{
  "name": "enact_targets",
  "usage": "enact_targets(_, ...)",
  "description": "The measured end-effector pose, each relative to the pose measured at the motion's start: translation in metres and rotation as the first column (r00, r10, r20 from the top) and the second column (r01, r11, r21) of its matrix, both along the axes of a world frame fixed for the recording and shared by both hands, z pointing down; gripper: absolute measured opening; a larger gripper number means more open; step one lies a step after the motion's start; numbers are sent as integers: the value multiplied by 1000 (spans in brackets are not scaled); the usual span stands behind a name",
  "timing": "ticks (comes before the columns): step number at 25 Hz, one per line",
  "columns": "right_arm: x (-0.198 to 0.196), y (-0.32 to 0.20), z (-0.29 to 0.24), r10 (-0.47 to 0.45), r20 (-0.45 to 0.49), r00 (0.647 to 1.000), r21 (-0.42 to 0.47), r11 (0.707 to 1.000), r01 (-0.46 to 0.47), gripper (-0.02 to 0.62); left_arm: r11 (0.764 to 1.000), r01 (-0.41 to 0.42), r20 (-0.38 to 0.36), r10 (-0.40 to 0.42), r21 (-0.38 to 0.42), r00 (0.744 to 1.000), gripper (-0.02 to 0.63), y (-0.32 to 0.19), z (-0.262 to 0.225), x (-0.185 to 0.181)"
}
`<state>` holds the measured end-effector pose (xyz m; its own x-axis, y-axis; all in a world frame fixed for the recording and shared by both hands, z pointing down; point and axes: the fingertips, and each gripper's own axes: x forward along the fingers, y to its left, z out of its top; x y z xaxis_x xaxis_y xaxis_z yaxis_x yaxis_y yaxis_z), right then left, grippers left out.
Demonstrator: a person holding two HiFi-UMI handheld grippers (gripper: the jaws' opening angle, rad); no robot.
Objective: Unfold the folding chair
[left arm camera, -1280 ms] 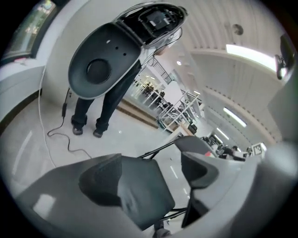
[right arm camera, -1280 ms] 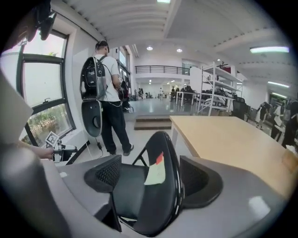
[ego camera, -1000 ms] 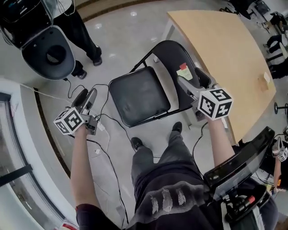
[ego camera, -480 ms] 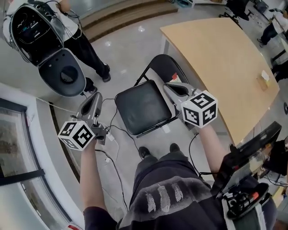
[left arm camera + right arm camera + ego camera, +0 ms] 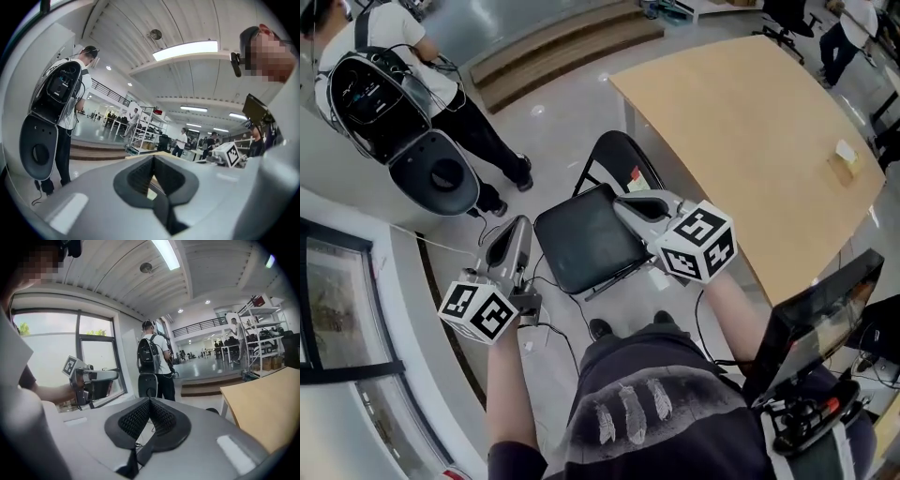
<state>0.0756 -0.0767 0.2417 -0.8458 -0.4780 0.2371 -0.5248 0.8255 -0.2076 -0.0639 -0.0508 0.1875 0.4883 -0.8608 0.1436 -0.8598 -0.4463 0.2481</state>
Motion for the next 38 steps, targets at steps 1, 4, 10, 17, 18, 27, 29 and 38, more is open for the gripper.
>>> enact_targets(1,1,4,-1,-14,3,1000,4,1000,14,3,1000,2,-1,-2,4,1000,2,4,-2,4)
enact_targets(4,-1,19,-3,-68,13,998,19,998,68,2,1000,25,9,-26,12,1000,2,15,-4,14)
enact_targets(10,-11,61,15,-186,22,982,-5,983,186,2,997,75,86,-76,20,993,2,62,8,37)
enact_targets(17,-28,96,17,-324,-3,946,0,946,324,2,986,169,101,-169,11,980,2,107,21,37)
enact_targets(18,-28,98,14,-332,-6,943,6,943,332,3,985,173,96,-174,16,980,2,109,17,38)
enact_targets(27,-81,163,8,-323,-45,945,54,944,325,3,991,106,76,-112,77,991,2,175,16,-1)
enact_targets(29,-83,173,4,-320,-53,946,59,945,323,2,992,92,75,-98,82,992,2,182,13,-2)
enact_targets(38,-81,221,-2,-213,-56,975,47,975,216,2,998,-1,-38,4,65,999,2,209,28,-8)
